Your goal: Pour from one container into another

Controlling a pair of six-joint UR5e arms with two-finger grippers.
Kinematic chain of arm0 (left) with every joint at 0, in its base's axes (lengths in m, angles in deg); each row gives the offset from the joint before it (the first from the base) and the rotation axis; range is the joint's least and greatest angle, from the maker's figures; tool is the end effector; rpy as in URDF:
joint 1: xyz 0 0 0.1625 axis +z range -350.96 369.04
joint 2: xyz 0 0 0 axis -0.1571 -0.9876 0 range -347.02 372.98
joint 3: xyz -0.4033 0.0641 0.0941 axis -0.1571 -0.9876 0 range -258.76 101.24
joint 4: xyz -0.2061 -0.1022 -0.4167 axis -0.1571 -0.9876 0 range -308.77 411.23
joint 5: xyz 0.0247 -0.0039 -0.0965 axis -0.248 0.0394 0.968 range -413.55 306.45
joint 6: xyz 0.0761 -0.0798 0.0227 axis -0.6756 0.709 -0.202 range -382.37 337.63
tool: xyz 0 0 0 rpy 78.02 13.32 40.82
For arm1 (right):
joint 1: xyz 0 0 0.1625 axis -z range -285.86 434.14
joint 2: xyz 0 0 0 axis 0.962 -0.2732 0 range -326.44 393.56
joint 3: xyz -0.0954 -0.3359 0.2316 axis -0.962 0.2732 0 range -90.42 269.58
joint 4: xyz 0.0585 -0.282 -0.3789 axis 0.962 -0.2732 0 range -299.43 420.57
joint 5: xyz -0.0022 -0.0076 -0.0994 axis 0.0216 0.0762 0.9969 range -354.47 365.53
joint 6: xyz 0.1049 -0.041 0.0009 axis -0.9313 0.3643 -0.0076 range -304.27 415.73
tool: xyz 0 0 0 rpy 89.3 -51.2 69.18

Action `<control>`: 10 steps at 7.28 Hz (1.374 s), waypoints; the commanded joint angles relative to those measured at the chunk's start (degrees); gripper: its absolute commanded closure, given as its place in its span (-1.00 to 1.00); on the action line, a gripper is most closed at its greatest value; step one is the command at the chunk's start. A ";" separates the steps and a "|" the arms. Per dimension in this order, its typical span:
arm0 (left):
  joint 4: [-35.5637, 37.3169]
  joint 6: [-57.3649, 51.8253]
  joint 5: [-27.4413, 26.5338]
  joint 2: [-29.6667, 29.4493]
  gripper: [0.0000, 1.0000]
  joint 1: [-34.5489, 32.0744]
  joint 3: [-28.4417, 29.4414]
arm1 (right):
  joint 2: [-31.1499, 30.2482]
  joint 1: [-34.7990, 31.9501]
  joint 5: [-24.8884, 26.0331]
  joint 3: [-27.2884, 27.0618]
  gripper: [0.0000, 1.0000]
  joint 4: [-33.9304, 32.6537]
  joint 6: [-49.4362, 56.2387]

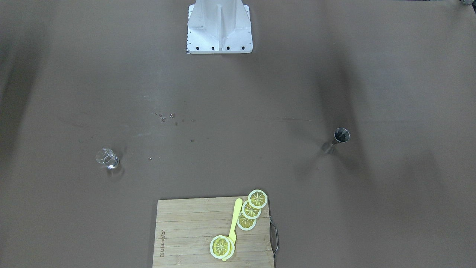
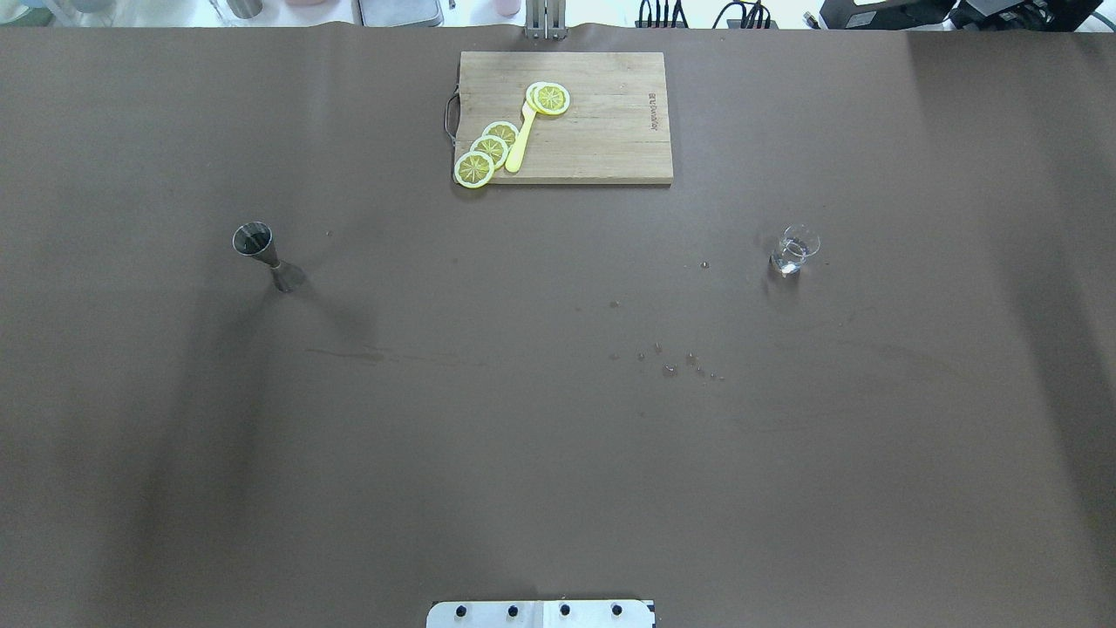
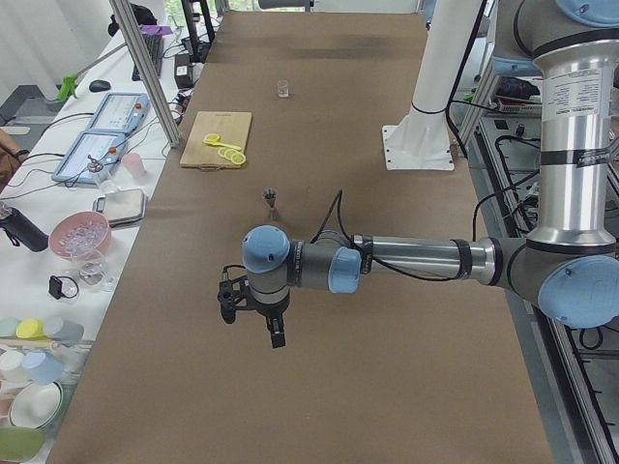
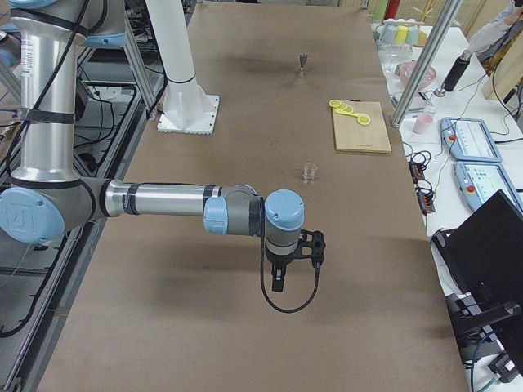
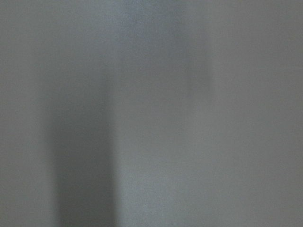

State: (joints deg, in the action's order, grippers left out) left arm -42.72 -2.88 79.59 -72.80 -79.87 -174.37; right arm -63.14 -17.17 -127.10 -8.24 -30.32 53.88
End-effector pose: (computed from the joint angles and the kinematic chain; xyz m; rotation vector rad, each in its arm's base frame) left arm -0.0462 -0.5339 0.6418 -0.0472 0.7586 -0.2704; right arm 0.0687 -0.5065 0.6521 0.0006 -0.7441 0.0511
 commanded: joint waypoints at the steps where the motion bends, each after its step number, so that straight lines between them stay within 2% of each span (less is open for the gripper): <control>1: 0.00 0.02 0.01 0.00 -0.98 -0.04 0.07 | -0.07 0.00 0.00 0.01 -0.99 0.10 0.00; 10: -0.26 0.02 0.28 0.53 -0.98 0.05 0.51 | -0.16 0.00 0.00 0.01 -0.99 0.01 0.00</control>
State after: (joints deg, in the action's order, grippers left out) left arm -42.96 -2.86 79.85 -72.32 -79.81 -173.80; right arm -63.30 -17.17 -127.10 -8.24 -30.24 53.88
